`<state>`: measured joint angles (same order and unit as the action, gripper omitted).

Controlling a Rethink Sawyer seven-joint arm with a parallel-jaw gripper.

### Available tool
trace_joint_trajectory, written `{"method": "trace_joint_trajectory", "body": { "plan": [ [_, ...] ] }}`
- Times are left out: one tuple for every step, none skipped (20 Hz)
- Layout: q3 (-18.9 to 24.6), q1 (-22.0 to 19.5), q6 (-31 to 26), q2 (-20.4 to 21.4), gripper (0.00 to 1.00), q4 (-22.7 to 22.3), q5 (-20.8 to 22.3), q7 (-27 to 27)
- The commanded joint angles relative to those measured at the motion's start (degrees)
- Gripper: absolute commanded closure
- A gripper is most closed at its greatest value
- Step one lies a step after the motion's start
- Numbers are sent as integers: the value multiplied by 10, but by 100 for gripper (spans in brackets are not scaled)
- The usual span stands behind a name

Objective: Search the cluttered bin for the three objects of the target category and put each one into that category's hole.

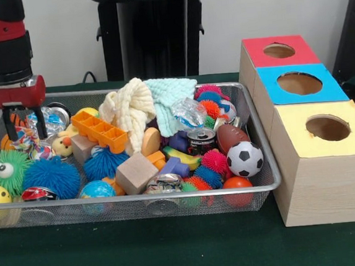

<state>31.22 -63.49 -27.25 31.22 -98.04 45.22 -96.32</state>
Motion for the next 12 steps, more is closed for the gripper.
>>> {"method": "trace_joint_trajectory", "body": {
  "plan": [
    [6, 11, -36, -26, 0, -14, 48, 121],
    [5, 13, -35, -30, 0, -12, 51, 120],
    [4, 14, -34, -34, 0, -10, 55, 118],
    [3, 15, -32, -41, 0, -6, 59, 118],
    [3, 15, -30, -48, 0, -2, 62, 118],
    [2, 15, -26, -53, 0, 1, 66, 116],
    [0, 17, -23, -56, 0, 3, 71, 114],
    [-1, 18, -21, -59, 0, 5, 75, 113],
    [-1, 18, -19, -62, 0, 7, 79, 111],
    [-1, 18, -18, -64, 0, 9, 82, 112],
    [-1, 18, -18, -66, 0, 11, 85, 113],
    [1, 17, -20, -69, 0, 13, 86, 117]
  ]
}}
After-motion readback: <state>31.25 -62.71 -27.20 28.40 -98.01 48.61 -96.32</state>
